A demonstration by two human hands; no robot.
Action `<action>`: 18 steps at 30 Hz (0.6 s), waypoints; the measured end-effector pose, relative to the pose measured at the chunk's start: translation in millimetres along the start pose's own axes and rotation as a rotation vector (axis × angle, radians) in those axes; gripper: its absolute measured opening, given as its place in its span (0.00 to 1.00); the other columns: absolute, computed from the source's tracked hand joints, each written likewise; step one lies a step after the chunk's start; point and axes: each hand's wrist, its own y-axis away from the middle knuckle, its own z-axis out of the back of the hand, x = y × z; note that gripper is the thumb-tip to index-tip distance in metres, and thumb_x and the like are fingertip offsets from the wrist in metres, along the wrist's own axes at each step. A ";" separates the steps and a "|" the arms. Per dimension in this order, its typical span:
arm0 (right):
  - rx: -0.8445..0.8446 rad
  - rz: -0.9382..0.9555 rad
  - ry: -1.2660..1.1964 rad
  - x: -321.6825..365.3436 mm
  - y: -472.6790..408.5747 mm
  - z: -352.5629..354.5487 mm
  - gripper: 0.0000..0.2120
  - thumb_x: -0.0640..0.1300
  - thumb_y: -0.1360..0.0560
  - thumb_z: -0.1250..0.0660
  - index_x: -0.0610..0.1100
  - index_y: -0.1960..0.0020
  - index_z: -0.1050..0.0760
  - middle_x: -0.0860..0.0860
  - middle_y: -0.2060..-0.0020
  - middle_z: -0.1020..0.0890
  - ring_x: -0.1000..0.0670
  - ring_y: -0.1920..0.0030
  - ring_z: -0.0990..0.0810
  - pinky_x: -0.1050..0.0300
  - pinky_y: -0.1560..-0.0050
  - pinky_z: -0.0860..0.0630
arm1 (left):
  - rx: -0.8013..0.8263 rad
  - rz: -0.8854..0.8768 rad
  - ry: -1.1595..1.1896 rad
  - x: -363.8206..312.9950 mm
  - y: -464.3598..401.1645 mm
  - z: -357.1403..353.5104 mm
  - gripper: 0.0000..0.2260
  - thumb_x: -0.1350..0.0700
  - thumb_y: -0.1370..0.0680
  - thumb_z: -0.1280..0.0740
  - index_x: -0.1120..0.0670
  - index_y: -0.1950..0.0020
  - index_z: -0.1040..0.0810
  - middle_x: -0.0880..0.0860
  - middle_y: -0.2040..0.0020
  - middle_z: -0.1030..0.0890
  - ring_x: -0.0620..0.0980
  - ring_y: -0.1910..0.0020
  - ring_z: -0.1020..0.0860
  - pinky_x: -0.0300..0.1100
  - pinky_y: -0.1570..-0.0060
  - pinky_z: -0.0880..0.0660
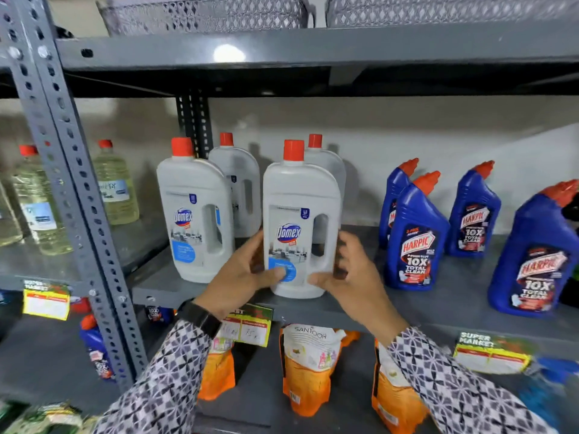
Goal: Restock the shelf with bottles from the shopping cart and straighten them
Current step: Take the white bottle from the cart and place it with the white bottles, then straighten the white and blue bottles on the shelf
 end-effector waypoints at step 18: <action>0.059 -0.114 0.125 -15.0 -1.3 11.5 0.29 0.43 0.29 0.24 0.58 0.34 0.33 0.59 0.42 0.17 0.58 0.45 0.17 0.57 0.45 0.17 | 0.041 0.109 -0.244 1.7 -8.0 -12.9 0.27 0.57 0.23 0.26 0.43 0.27 0.30 0.41 0.33 0.18 0.41 0.34 0.20 0.53 0.29 0.25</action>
